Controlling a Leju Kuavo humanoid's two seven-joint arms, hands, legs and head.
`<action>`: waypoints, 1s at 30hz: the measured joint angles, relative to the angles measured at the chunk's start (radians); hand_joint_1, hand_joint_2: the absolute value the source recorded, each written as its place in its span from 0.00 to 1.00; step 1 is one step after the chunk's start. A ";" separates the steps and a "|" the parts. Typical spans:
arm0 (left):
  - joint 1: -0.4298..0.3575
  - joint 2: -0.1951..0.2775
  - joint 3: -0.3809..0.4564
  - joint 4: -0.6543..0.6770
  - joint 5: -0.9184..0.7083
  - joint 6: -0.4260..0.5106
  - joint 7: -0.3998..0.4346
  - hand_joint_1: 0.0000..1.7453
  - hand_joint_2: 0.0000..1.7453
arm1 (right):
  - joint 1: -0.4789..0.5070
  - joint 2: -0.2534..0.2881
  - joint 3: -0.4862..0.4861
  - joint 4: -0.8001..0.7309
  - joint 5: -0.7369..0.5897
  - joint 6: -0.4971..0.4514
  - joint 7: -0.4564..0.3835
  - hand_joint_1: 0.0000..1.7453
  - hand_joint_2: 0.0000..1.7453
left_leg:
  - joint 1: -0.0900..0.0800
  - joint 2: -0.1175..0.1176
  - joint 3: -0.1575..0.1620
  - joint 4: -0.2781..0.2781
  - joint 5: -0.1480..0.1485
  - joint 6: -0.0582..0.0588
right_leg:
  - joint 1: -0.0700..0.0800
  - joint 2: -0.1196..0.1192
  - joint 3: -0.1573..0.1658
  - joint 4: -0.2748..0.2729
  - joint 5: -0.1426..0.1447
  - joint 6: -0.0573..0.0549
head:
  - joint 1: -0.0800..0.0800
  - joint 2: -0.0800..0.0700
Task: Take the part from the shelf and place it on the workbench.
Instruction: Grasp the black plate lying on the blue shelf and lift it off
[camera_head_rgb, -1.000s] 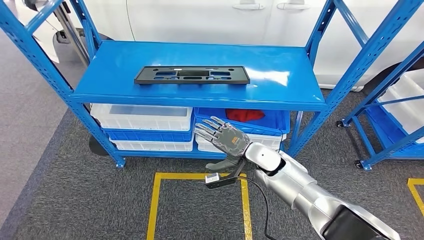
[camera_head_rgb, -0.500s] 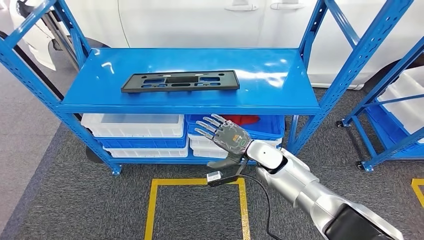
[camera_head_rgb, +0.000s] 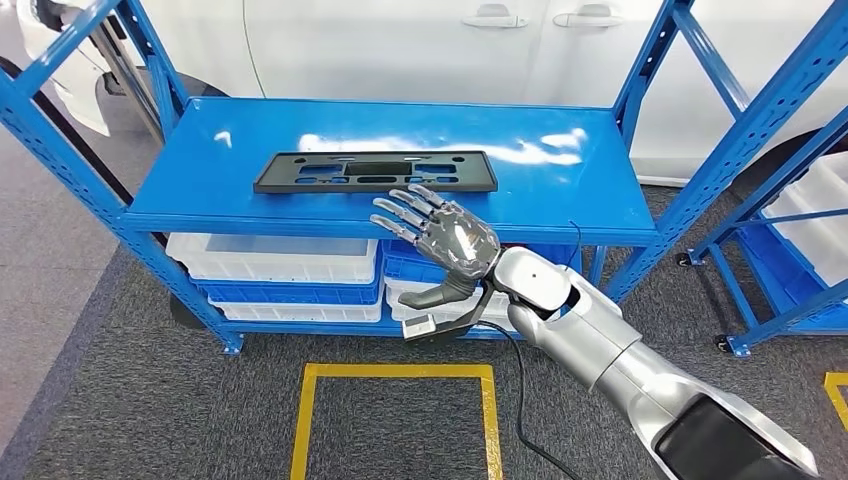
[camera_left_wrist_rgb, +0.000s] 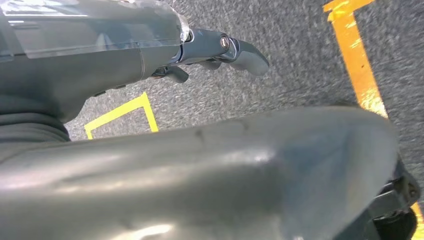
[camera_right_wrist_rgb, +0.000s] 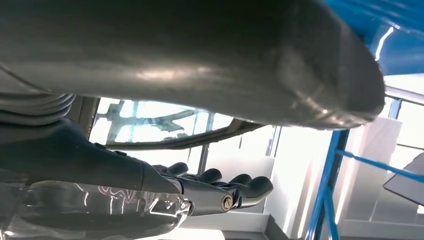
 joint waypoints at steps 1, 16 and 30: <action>0.000 0.000 0.000 0.000 0.000 0.000 -0.001 0.00 0.00 | -0.002 0.000 0.002 -0.001 0.002 0.002 0.001 0.00 0.00 | -0.001 0.000 0.004 0.004 -0.007 -0.005 | 0.001 0.000 0.024 -0.059 0.023 -0.003 | 0.000 0.000; -0.003 0.001 0.000 0.000 -0.004 -0.005 -0.003 0.00 0.00 | 0.007 -0.006 0.021 -0.021 0.026 -0.004 0.013 0.00 0.00 | 0.002 0.004 -0.087 0.089 0.028 -0.034 | 0.008 0.004 0.119 -0.120 -0.034 -0.042 | 0.000 0.000; -0.004 0.001 0.000 0.000 -0.007 -0.008 -0.001 0.00 0.00 | -0.016 -0.005 0.099 0.006 0.245 -0.028 0.107 0.00 0.00 | 0.002 -0.004 0.003 0.003 -0.007 0.007 | 0.008 0.001 -0.024 0.042 -0.019 -0.005 | 0.000 0.000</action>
